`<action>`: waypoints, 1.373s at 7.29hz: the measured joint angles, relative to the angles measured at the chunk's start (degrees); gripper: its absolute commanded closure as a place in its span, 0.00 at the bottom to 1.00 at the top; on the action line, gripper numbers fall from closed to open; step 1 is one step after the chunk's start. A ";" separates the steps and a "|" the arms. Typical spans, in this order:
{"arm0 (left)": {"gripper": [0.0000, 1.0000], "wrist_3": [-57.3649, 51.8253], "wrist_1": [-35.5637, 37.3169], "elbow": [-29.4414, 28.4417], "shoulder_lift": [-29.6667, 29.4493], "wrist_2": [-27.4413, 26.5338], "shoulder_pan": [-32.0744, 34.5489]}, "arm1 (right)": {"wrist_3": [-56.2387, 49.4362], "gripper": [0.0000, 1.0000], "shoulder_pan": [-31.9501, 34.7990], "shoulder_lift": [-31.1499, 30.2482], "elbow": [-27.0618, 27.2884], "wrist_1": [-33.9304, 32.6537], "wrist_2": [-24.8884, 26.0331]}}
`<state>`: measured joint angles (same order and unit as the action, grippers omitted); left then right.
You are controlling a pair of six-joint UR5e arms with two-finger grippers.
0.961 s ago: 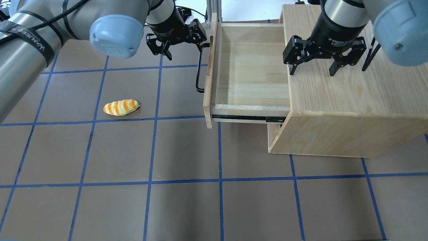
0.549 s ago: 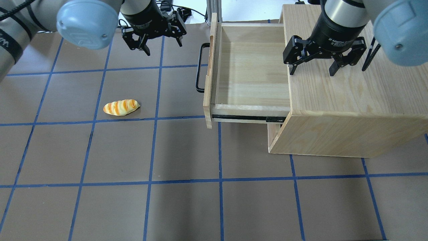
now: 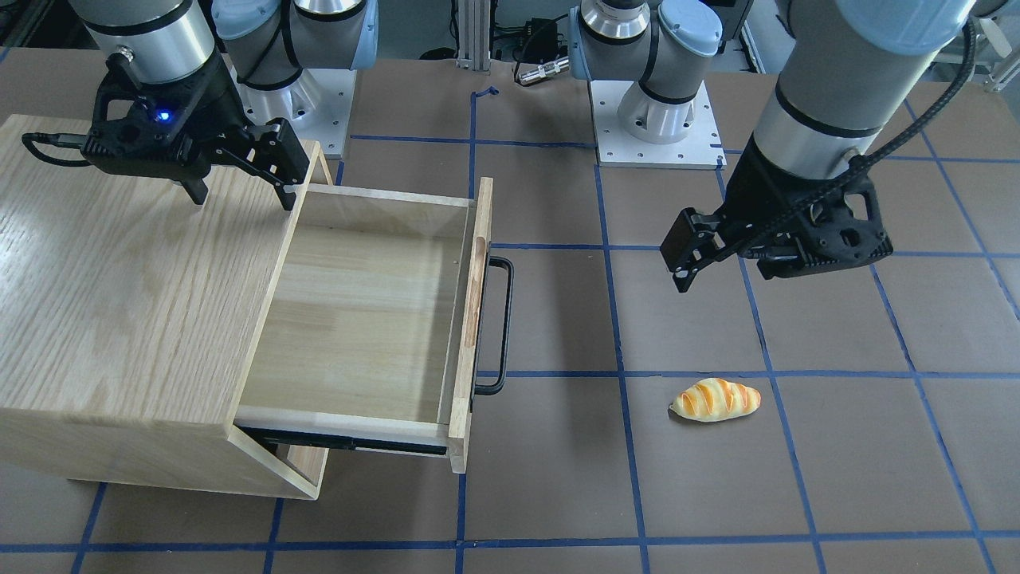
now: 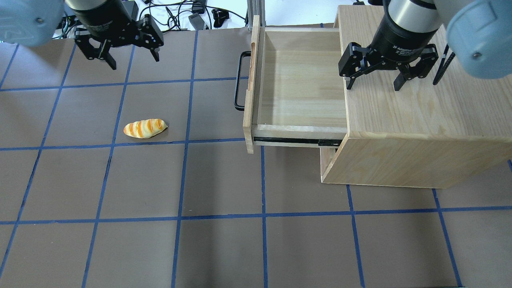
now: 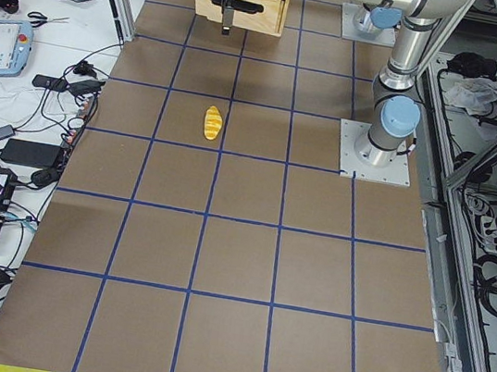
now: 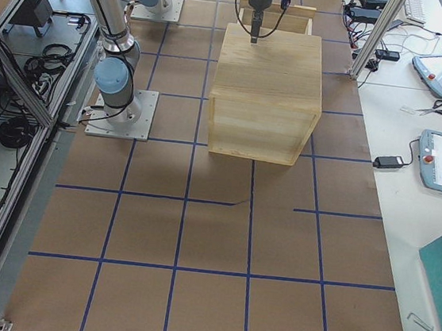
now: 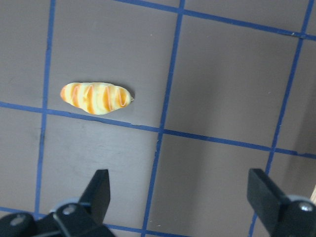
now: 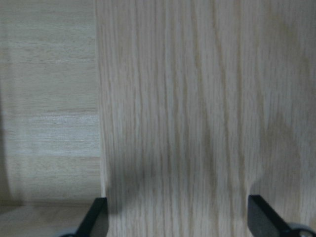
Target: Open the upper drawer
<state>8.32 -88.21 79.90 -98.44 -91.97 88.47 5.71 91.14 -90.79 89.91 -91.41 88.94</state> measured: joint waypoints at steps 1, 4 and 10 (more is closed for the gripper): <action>0.00 -1.74 -1.79 0.55 1.35 -0.54 -0.69 | 0.00 0.00 0.00 0.00 0.00 0.00 0.00; 0.00 -3.29 -2.74 4.65 4.19 0.29 -0.90 | 0.00 0.00 0.00 0.00 0.00 0.00 -0.03; 0.00 -5.84 -2.88 5.98 5.99 3.12 -1.15 | 0.00 0.00 0.00 0.00 0.00 0.00 -0.06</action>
<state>2.48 -91.10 85.88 -92.46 -88.85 87.33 5.71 91.14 -90.79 89.91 -91.41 88.89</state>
